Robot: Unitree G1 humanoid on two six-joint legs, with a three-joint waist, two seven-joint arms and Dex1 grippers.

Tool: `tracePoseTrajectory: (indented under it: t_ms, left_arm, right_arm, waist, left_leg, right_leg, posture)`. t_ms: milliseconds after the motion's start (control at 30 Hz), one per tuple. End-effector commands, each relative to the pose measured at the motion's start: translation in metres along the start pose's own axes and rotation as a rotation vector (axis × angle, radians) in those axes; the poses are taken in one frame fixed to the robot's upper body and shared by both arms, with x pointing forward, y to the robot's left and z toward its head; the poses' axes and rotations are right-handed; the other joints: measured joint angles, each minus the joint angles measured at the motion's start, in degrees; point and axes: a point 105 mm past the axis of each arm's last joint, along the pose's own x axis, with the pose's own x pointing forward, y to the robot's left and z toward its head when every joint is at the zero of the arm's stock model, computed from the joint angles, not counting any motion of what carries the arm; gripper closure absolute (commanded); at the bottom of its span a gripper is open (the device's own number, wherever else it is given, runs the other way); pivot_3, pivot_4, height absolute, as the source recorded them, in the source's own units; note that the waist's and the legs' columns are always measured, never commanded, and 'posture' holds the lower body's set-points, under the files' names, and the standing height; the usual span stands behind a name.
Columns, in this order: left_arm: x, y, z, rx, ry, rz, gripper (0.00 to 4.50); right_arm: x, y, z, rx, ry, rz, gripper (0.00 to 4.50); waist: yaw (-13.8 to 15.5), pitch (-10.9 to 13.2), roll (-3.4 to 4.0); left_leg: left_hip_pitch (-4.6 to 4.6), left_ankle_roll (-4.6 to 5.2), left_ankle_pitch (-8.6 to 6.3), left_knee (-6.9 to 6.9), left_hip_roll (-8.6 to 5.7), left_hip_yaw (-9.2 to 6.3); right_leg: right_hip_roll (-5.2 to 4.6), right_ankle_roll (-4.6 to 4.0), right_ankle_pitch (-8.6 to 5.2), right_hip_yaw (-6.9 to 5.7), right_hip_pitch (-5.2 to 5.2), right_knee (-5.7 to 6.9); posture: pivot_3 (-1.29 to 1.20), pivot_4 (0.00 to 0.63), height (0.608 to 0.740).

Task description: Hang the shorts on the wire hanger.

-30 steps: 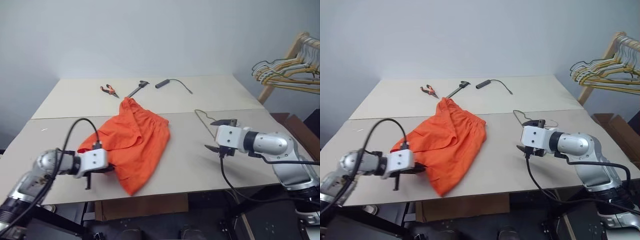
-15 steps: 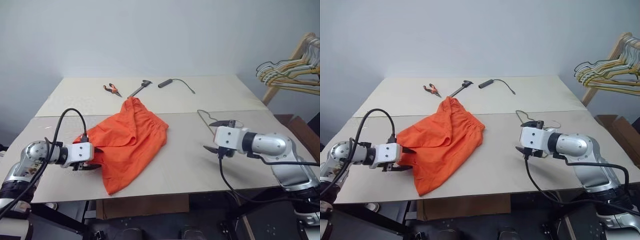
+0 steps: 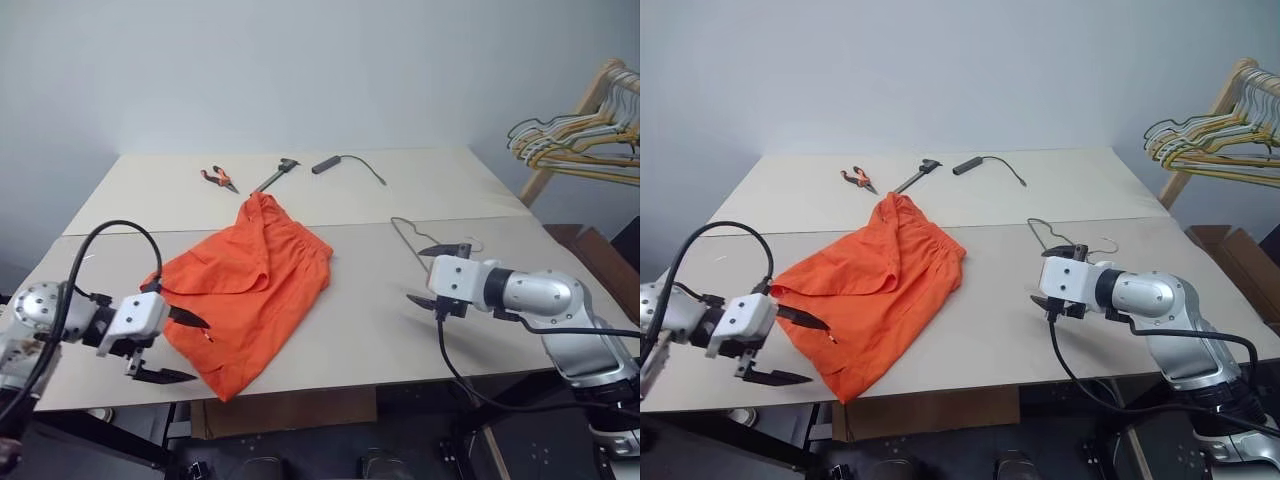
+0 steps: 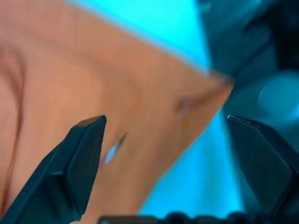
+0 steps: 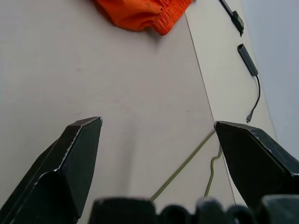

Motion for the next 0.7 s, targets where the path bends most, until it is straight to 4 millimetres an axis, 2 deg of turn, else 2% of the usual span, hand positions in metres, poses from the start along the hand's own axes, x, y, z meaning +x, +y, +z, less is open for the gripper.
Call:
tracePoseTrajectory:
  t_ms: [33,133,300,433,633,700]
  left_arm:
    - [0.019,-0.007,0.012,0.028,-0.062,0.015,0.02]
    - [0.036,-0.016,0.007,0.025,-0.055,0.000,0.02]
    - [0.053,-0.026,0.005,0.027,-0.046,-0.034,0.02]
    - [0.053,-0.022,-0.005,0.043,0.031,-0.018,0.02]
    - [0.041,-0.020,-0.018,0.010,0.137,-0.041,0.02]
    - [0.038,-0.017,-0.020,-0.007,0.139,-0.023,0.41]
  right_arm:
    - [-0.006,-0.012,0.010,-0.022,-0.024,-0.057,0.00]
    - [-0.006,-0.011,0.010,-0.018,-0.024,-0.061,0.00]
    - [-0.006,-0.011,0.011,-0.015,-0.027,-0.067,0.00]
    - [-0.005,-0.011,0.013,-0.014,-0.030,-0.070,0.00]
    - [-0.003,-0.011,0.014,-0.015,-0.031,-0.069,0.00]
    - [-0.003,-0.011,0.014,-0.013,-0.032,-0.070,0.00]
  waist:
    - [-0.2,0.0,-0.01]
    - [-0.3,0.0,-0.01]
    - [-0.3,0.0,-0.01]
    - [-0.3,0.0,-0.01]
    - [-0.3,0.0,-0.02]
    - [-0.3,0.0,-0.01]
  left_leg:
    - [0.02,0.00,0.00,0.00,-0.01,-0.01]
    - [0.07,0.00,0.00,0.00,-0.01,-0.01]
    - [0.12,0.00,0.00,-0.01,-0.02,0.01]
    - [0.13,0.00,0.00,-0.01,-0.02,0.00]
    - [0.14,0.00,0.00,-0.03,-0.02,0.01]
    - [0.15,0.00,0.00,-0.03,-0.02,0.02]
  right_leg:
    - [0.00,0.01,-0.01,0.01,0.02,0.02]
    - [0.04,-0.01,-0.01,0.01,0.05,0.05]
    - [0.04,-0.03,-0.02,0.04,0.08,0.04]
    - [0.06,-0.03,-0.02,0.04,0.08,0.04]
    - [0.05,-0.04,-0.03,0.04,0.07,0.03]
    - [0.05,-0.04,-0.03,0.04,0.08,0.03]
  posture:
    - [0.05,0.000,0.740]
    - [0.05,0.000,0.740]
    - [0.04,0.000,0.740]
    - [0.05,0.000,0.740]
    - [0.05,0.000,0.740]
    - [0.05,0.000,0.740]
